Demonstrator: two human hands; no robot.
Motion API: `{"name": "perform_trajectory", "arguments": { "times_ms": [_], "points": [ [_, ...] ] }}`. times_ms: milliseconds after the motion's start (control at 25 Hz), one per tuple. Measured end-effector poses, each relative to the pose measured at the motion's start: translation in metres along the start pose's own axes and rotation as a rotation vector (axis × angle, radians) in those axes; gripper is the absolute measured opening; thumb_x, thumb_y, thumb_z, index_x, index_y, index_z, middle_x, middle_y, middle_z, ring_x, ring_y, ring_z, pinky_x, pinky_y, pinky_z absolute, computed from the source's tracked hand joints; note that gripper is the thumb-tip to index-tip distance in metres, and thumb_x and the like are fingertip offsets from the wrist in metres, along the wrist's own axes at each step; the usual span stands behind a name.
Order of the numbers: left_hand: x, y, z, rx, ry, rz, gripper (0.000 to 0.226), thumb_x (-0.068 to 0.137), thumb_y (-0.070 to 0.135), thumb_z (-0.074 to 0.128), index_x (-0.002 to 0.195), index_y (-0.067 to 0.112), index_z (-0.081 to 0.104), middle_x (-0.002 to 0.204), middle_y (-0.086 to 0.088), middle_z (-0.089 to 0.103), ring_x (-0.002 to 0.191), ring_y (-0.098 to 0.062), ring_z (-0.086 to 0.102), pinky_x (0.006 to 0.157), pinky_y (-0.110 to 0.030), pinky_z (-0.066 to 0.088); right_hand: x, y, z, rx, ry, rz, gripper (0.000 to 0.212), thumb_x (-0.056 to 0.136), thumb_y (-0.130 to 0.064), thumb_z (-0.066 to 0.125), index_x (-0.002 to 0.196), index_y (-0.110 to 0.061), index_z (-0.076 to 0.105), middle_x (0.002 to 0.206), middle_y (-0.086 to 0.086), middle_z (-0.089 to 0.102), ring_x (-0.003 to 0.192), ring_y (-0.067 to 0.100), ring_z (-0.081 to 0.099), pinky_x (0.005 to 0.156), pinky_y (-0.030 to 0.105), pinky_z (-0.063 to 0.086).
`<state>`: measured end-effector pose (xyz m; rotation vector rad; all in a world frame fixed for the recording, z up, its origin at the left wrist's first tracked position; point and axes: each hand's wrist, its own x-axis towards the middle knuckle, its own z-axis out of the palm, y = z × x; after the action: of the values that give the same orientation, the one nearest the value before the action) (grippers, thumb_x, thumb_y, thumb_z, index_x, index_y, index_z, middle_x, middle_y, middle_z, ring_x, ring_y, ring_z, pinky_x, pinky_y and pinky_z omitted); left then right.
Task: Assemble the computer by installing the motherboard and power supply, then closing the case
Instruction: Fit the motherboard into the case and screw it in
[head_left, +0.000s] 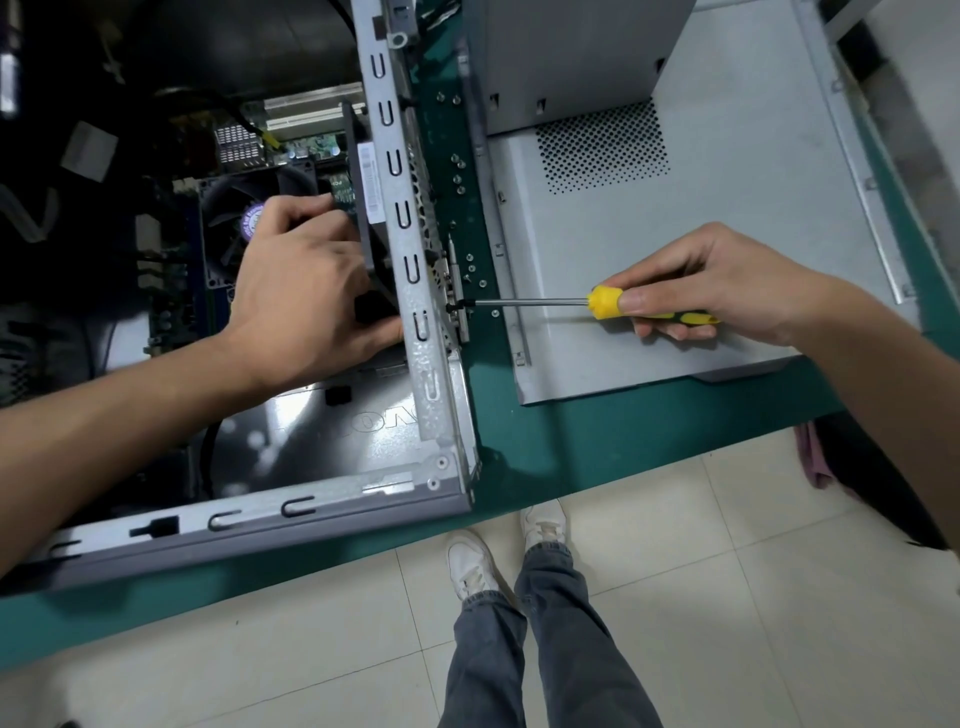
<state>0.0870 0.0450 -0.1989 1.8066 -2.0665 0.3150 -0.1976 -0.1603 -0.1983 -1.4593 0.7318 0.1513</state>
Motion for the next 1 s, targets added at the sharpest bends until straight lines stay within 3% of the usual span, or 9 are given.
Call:
{"name": "perform_trajectory", "arguments": {
  "times_ms": [520,840,1000],
  "points": [
    [-0.001,-0.0022,-0.0001,0.003,-0.011,0.006,0.064,0.1,0.059,0.028,0.059,0.018,0.057,0.054,-0.001,0.051,0.061,-0.028,0.054,0.086,-0.038,0.032,0.0006,0.003,-0.0039,-0.034,-0.014,0.011,0.054,0.062,-0.058,0.084,0.105,-0.026,0.078,0.071,0.012,0.069,0.048,0.011,0.046,0.039,0.017,0.035],
    [0.0015,-0.0015,-0.0004,0.009,-0.015,0.007,0.061,0.1,0.059,0.027,0.059,0.021,0.052,0.063,0.011,0.03,0.06,-0.026,0.05,0.084,-0.038,0.032,0.0003,0.004,-0.0027,-0.039,-0.009,-0.002,0.055,0.061,-0.059,0.084,0.104,-0.026,0.078,0.072,0.014,0.069,0.048,0.011,0.046,0.039,0.017,0.035],
    [-0.0009,-0.002,0.0007,0.012,-0.023,0.003,0.067,0.1,0.06,0.027,0.058,0.016,0.055,0.054,0.001,0.046,0.062,-0.028,0.053,0.085,-0.039,0.033,0.0001,0.0047,-0.0021,-0.051,0.003,-0.014,0.047,0.065,-0.052,0.084,0.103,-0.026,0.079,0.071,0.015,0.07,0.047,0.01,0.046,0.038,0.018,0.035]
  ]
}}
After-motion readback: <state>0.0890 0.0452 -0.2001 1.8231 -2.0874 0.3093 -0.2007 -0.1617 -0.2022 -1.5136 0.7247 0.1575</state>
